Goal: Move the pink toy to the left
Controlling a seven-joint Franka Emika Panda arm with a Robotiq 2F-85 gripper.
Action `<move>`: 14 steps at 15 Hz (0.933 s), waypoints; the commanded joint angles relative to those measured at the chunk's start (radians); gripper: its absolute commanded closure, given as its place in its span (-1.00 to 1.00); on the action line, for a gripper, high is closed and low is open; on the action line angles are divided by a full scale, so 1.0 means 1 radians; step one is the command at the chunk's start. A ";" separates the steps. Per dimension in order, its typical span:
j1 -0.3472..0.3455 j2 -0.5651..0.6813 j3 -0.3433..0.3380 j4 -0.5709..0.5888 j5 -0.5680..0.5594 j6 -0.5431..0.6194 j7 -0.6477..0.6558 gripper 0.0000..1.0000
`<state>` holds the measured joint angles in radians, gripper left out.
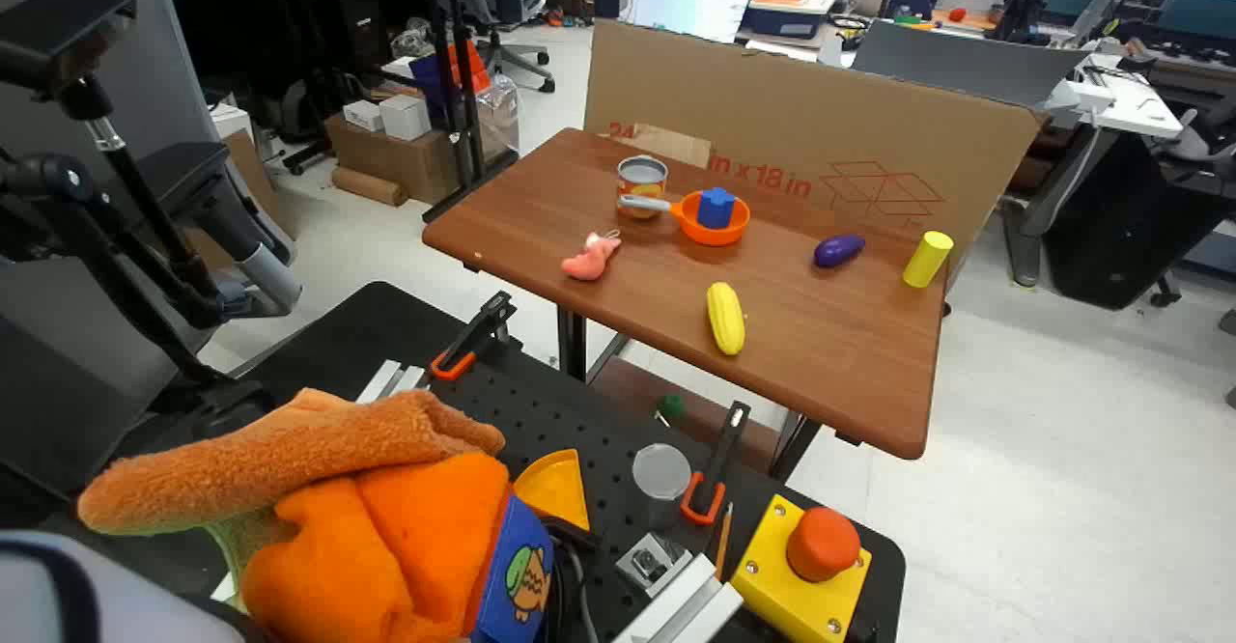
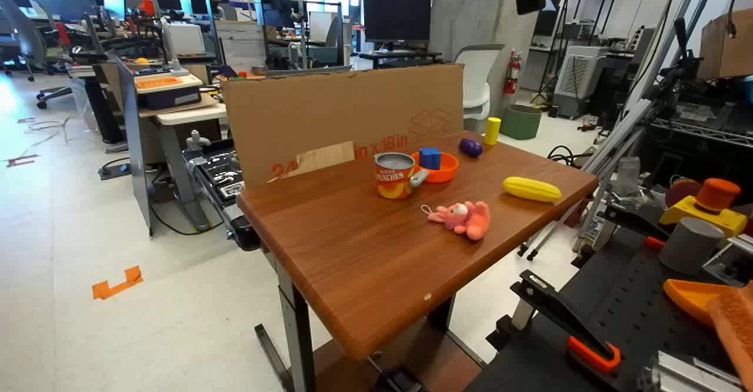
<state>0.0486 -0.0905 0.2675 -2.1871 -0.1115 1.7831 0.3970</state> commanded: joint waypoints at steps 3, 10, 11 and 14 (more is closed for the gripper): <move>0.035 0.001 -0.034 0.001 -0.003 -0.002 0.002 -1.00; 0.035 0.001 -0.034 0.001 -0.003 -0.002 0.002 -1.00; 0.035 0.001 -0.034 0.001 -0.003 -0.002 0.002 -1.00; 0.031 0.018 -0.037 0.011 -0.004 0.001 0.016 -1.00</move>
<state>0.0485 -0.0905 0.2675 -2.1871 -0.1115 1.7834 0.3970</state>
